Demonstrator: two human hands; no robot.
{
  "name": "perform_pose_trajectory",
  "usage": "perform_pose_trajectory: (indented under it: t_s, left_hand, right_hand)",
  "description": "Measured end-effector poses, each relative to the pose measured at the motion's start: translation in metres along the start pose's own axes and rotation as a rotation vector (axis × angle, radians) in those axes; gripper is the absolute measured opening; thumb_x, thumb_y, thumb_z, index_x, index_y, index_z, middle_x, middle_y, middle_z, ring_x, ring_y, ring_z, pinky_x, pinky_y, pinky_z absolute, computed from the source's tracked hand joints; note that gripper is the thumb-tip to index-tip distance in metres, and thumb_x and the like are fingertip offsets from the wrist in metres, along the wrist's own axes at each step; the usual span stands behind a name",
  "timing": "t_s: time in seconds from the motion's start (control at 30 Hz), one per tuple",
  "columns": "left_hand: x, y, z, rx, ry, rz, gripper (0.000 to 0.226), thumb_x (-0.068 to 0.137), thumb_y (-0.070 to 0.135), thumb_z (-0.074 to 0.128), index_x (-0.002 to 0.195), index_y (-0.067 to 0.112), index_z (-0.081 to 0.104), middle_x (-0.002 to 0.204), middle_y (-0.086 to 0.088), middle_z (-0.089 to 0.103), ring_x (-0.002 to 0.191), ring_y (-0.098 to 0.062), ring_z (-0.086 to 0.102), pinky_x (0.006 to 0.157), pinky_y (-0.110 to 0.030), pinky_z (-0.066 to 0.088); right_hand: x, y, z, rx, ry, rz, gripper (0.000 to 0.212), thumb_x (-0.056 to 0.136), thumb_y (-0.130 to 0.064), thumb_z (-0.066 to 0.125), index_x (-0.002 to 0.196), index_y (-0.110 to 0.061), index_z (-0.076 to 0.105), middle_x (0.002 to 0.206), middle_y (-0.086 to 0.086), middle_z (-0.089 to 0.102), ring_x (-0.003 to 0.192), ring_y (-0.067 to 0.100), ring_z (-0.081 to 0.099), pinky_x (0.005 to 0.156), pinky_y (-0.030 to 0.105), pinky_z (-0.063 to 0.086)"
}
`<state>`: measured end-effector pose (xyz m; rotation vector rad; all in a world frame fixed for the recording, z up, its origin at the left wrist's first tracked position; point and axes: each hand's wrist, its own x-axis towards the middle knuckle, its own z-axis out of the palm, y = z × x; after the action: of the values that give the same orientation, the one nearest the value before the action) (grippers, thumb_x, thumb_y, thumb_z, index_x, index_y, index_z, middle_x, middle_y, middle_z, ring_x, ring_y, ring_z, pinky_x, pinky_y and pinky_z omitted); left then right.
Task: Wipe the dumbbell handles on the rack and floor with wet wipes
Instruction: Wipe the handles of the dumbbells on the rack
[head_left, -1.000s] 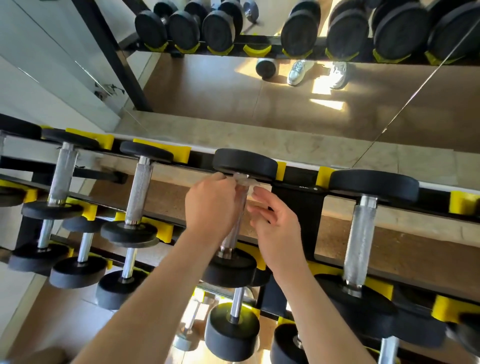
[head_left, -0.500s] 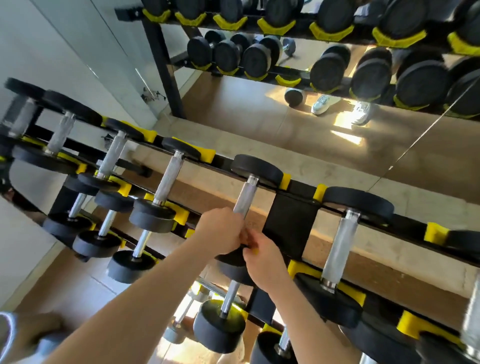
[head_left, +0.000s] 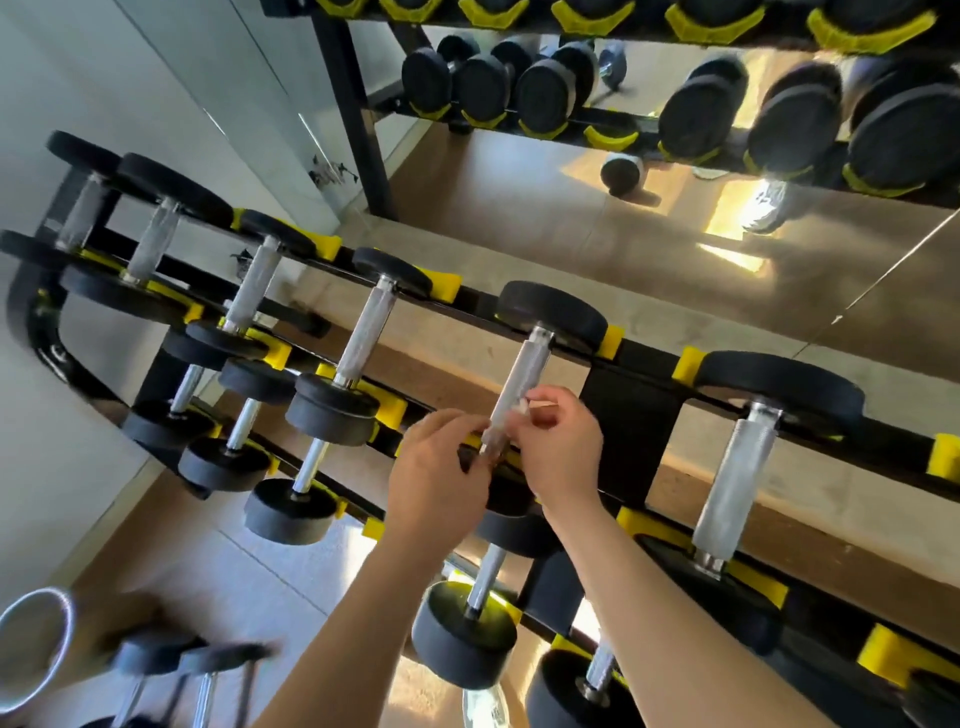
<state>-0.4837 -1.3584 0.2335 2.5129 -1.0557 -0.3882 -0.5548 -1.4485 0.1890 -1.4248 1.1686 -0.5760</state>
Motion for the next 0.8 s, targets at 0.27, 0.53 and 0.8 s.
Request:
perform_pose_trajectory:
  t_s: [0.27,0.53,0.8]
  left_hand:
    - [-0.023,-0.024,-0.007,-0.116,-0.126,-0.072,0.043,0.091,0.035,0.063,0.132,0.032,0.052,0.144,0.015,0.042,0.117,0.001,0.042,0.086,-0.005,0.029]
    - [-0.016,-0.02,-0.028,-0.184,-0.228,-0.048,0.052,0.089,0.033,0.065,0.137,0.033,0.045,0.131,0.017,0.054,0.104,0.003,0.049,0.084,-0.015,0.04]
    - [-0.043,0.02,-0.102,-0.946,-0.217,-0.047,0.04,0.076,0.04,0.07,0.113,0.028,0.064,0.093,0.005,0.071,0.089,-0.01,0.068,0.078,-0.027,0.056]
  right_hand:
    - [-0.007,0.006,-0.003,-0.402,-0.135,-0.004,0.013,0.082,-0.024,0.075,0.076,-0.018,0.066,0.072,-0.009,0.063,0.07,0.005,0.058,0.058,0.019,0.044]
    - [-0.019,-0.025,-0.013,-0.034,-0.384,0.246,0.007,0.081,-0.02,0.077,0.085,-0.015,0.073,0.08,0.002,0.072,0.085,0.021,0.068,0.082,0.038,0.057]
    - [-0.088,-0.109,-0.051,0.564,-0.22,0.195,0.022,0.081,0.011,0.063,0.092,-0.008,0.063,0.09,0.013,0.071,0.087,0.027,0.067,0.075,0.033,0.052]
